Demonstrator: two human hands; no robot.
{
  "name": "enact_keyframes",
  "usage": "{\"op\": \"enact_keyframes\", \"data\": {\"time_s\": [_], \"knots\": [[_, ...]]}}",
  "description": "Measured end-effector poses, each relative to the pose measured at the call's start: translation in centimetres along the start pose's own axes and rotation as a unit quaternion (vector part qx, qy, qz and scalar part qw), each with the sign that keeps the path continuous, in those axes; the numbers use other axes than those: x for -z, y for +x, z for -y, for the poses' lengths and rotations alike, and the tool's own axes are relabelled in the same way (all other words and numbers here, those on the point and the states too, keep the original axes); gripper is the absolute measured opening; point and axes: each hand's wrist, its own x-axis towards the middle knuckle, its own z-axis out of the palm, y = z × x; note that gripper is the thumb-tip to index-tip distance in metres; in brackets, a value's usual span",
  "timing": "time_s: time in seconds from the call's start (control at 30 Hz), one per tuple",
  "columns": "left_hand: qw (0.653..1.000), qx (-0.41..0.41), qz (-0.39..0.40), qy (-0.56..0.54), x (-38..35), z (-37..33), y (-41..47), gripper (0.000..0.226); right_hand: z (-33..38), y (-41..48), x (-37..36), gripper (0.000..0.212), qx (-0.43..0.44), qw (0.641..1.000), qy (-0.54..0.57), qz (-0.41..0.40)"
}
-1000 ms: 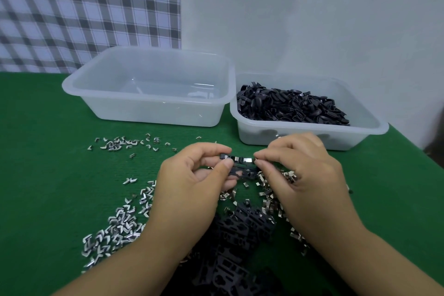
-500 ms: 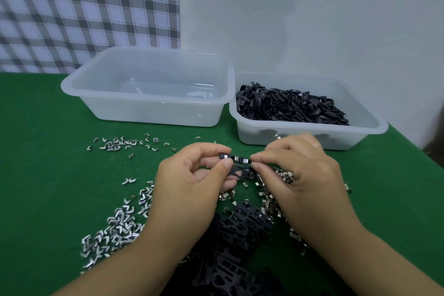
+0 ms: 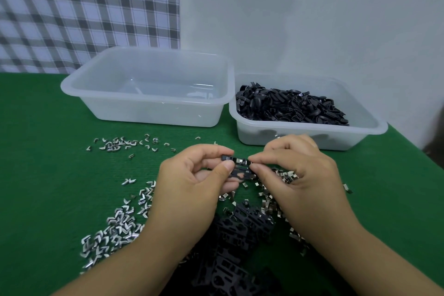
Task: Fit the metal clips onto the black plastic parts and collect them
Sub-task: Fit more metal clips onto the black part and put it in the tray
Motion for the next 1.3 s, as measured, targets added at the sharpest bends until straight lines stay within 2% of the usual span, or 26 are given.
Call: {"op": "enact_keyframes", "data": {"time_s": [0.23, 0.43, 0.6, 0.73, 0.8, 0.87, 1.0, 1.3], "knots": [[1.0, -0.016, -0.001, 0.004, -0.1, -0.2, -0.1, 0.026, 0.4, 0.3, 0.4, 0.009, -0.093, 0.994, 0.035, 0.052], [0.999, -0.044, -0.003, 0.008, -0.4, -0.4, -0.3, 0.034, 0.8, 0.8, 0.2, 0.014, -0.149, 0.984, 0.079, 0.055], [0.999, -0.047, -0.025, -0.007, -0.5, -0.3, -0.3, 0.033, 1.3, 1.2, -0.2, 0.016, -0.143, 0.984, 0.088, 0.053], [0.995, -0.051, -0.089, -0.016, -0.1, -0.4, 0.2, 0.027, 1.2, 2.1, 0.0, 0.012, -0.133, 0.985, 0.093, 0.055], [0.991, -0.053, -0.124, -0.014, 0.2, -0.3, 0.4, 0.025, 1.0, 2.5, 0.1, 0.013, -0.125, 0.987, 0.047, 0.086], [0.988, -0.048, -0.147, -0.019, 0.4, -0.1, 0.7, 0.024, 1.0, 2.7, -0.2, 0.014, -0.103, 0.982, -0.026, 0.159], [0.986, -0.039, -0.16, -0.023, 0.7, 0.2, 0.9, 0.026, 1.3, 2.8, -1.2, 0.015, -0.054, 0.96, -0.1, 0.254], [0.986, -0.037, -0.158, -0.031, 0.5, 0.0, 0.9, 0.027, 1.7, 2.7, -2.4, 0.005, -0.056, 0.952, -0.093, 0.288]]}}
